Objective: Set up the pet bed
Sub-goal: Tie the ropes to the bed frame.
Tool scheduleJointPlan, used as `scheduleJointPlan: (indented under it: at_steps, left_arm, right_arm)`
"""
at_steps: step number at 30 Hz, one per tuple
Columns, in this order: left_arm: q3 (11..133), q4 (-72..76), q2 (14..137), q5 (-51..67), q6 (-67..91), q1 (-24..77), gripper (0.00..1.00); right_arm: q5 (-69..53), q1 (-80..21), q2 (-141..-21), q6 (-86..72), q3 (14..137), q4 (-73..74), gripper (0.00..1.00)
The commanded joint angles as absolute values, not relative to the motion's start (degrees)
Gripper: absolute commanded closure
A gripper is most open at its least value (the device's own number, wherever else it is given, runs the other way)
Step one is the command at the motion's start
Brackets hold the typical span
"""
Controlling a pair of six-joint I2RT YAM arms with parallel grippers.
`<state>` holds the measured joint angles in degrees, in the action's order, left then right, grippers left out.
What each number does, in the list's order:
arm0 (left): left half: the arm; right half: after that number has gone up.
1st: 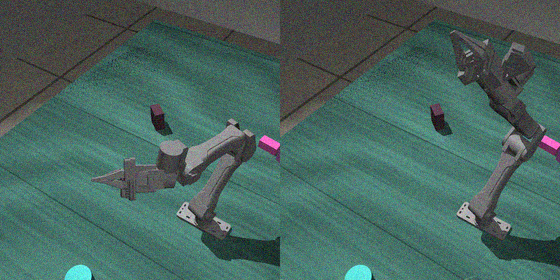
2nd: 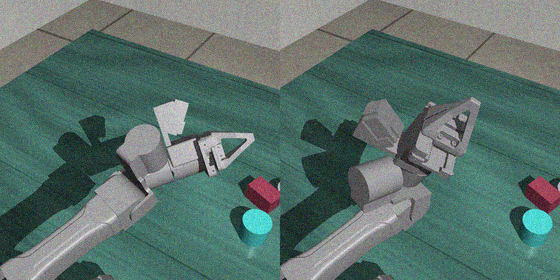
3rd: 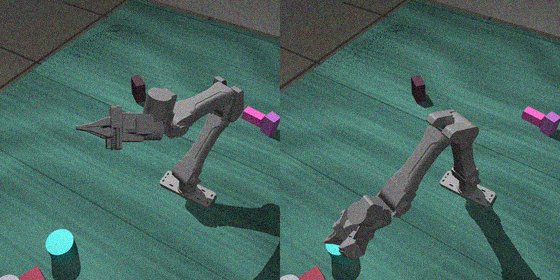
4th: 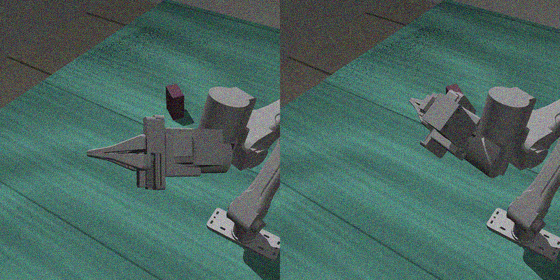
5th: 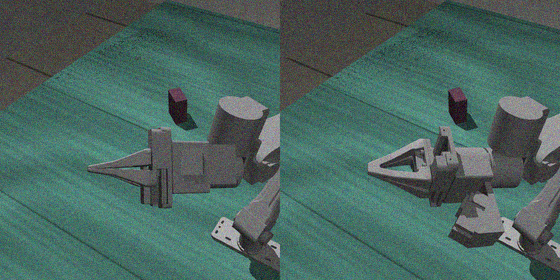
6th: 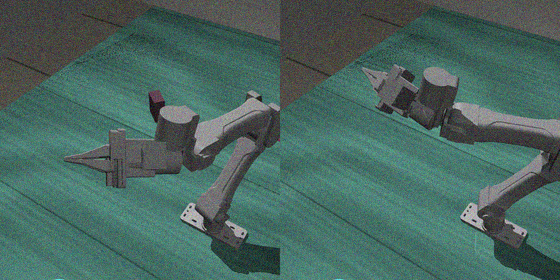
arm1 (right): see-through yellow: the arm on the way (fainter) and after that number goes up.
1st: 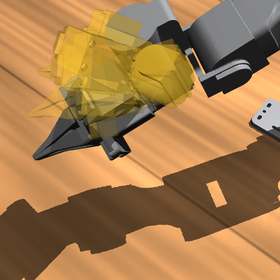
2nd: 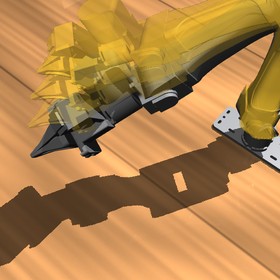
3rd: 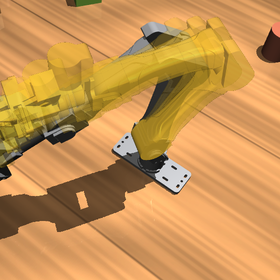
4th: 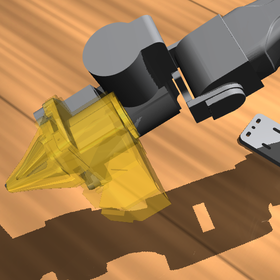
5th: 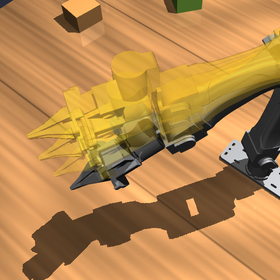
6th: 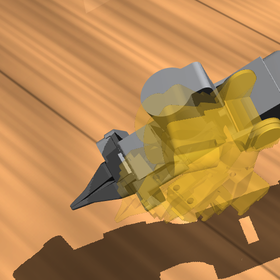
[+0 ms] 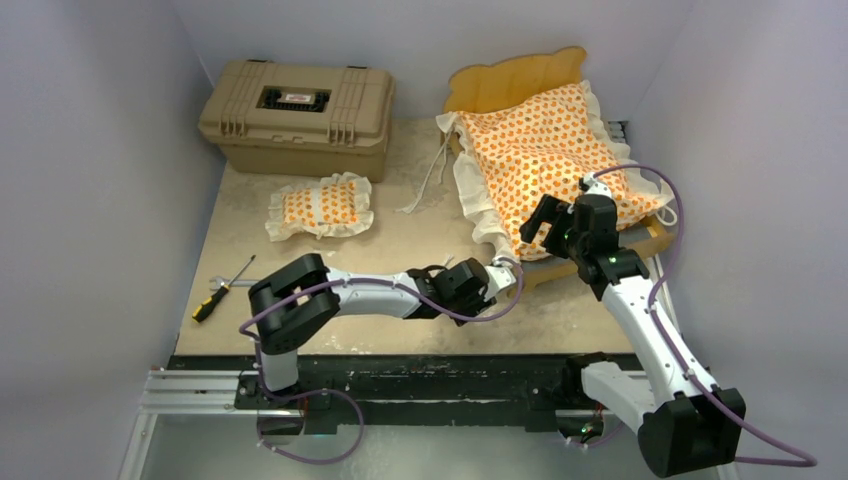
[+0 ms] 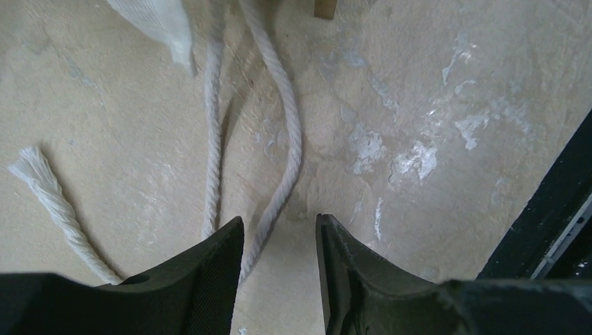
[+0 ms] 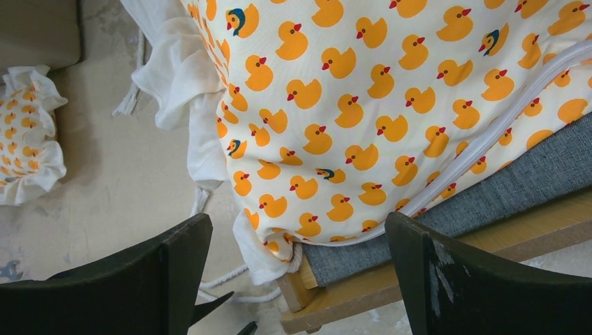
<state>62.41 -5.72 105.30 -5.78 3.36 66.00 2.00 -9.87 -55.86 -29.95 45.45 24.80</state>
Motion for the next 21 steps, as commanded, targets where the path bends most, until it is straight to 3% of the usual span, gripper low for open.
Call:
scheduleJointPlan:
  at_steps: [1, 6, 8, 10, 21]
  left_arm:
    - [63.65, -7.91, 107.17, -6.02, 2.93, 65.58, 0.59]
    - [62.86, -8.80, 108.90, -6.98, 3.58, 65.57, 0.66]
    - [63.04, -9.87, 109.35, -6.77, 3.68, 65.57, 0.79]
    - [62.99, -11.00, 108.80, -6.34, 3.93, 65.64, 0.99]
    - [65.30, -16.31, 96.90, -11.20, -6.35, 65.75, 1.00]
  right_arm:
    - [2.64, -10.06, -54.67, -29.97, 45.58, 23.30, 0.01]
    - [2.64, -10.11, -54.58, -30.00, 45.44, 23.03, 0.01]
    - [2.55, -10.11, -54.58, -29.97, 45.53, 22.98, 0.01]
    - [2.37, -10.06, -54.60, -30.04, 45.69, 23.06, 0.01]
    - [0.44, -10.11, -54.54, -29.89, 45.27, 22.94, 0.01]
